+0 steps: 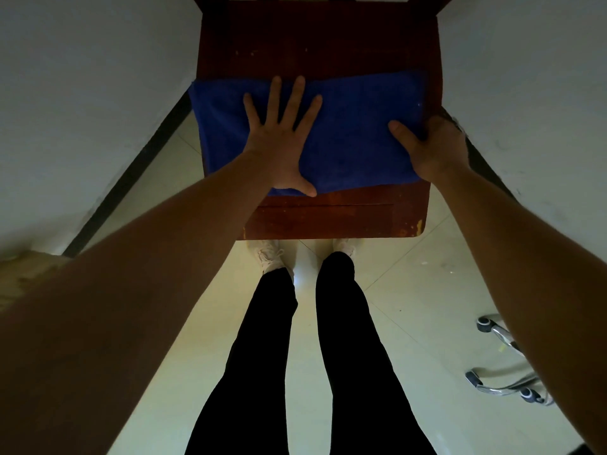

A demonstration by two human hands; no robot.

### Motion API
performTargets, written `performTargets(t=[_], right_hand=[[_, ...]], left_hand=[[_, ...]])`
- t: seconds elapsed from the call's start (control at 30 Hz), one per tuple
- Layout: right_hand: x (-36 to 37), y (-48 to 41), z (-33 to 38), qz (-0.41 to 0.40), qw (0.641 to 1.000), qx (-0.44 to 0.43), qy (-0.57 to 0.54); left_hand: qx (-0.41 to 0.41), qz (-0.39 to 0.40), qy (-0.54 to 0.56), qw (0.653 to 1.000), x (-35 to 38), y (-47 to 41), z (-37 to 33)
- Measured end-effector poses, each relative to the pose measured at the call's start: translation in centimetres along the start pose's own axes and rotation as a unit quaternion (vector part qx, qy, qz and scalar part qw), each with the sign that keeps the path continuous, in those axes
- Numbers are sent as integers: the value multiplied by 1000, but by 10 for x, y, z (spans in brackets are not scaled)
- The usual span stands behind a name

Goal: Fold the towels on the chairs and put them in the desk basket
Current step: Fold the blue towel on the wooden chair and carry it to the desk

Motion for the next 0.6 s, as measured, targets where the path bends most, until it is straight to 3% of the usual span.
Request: performTargets(t=[0.2,0.33,0.5,0.6], right_hand=[[-17,11,2,-30,999,8,-38],[-32,16,17,-50,993,26,-104],[-34,27,51,-61,985,1,-158],[-22,38,82,-75,983,-46,-159]], left_hand=[[13,-39,36,999,-2,7,-3],[-85,-144,82,982,12,52,17],[-150,3,57,987,60,104,43],[-157,-3,101,982,65,116,48]])
Point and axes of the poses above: each hand's wrist, its own y-axis away from the middle knuckle, its own x-axis out of the palm, z = x × y, the point moved 1 cm from there along -y, towards the middle knuckle, and after that the axes turned 2 degrees about -y, right-handed, at the moved point
